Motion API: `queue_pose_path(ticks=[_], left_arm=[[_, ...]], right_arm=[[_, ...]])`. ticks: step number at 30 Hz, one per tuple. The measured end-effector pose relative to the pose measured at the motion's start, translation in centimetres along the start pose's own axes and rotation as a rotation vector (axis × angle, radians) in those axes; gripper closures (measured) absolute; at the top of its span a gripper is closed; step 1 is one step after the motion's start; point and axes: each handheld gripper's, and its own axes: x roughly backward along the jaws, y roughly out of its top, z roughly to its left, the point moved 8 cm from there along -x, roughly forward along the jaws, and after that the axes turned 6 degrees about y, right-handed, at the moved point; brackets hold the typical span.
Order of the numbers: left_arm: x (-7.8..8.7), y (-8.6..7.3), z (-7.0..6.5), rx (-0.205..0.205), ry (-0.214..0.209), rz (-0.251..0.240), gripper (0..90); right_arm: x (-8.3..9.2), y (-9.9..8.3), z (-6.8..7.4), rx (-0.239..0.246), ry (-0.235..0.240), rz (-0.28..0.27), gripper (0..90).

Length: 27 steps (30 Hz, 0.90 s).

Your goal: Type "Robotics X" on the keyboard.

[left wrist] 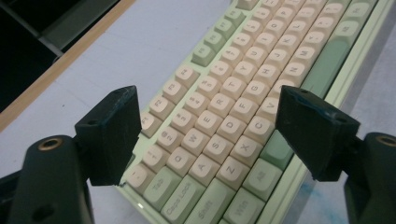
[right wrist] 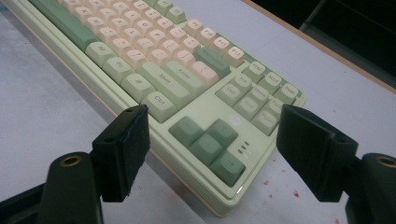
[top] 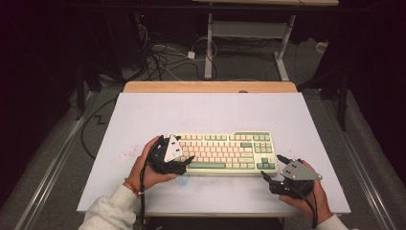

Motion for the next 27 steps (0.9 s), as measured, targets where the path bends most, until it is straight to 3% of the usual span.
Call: queue_pose_path(ticks=[6,9,13,19,27], left_arm=[[0.9,-1.2,0.4,0.014,0.013,-0.013,19.5],[1.2,-2.1,0.6,-0.002,0.021,0.007,18.2],[1.5,-3.1,1.1,0.012,0.036,0.026,17.9],[2.0,-4.6,1.4,0.032,0.063,0.048,17.8],[2.9,-6.3,1.1,0.040,0.064,0.074,17.3]], right_arm=[[0.0,0.0,0.0,0.005,0.001,0.002,26.0],[-0.1,0.0,0.1,0.006,0.004,0.004,26.3],[-0.1,0.0,0.1,0.008,0.007,0.006,28.6],[-0.1,0.2,0.3,-0.009,0.026,-0.001,42.7],[-0.5,0.7,1.0,0.002,0.106,0.022,73.7]])
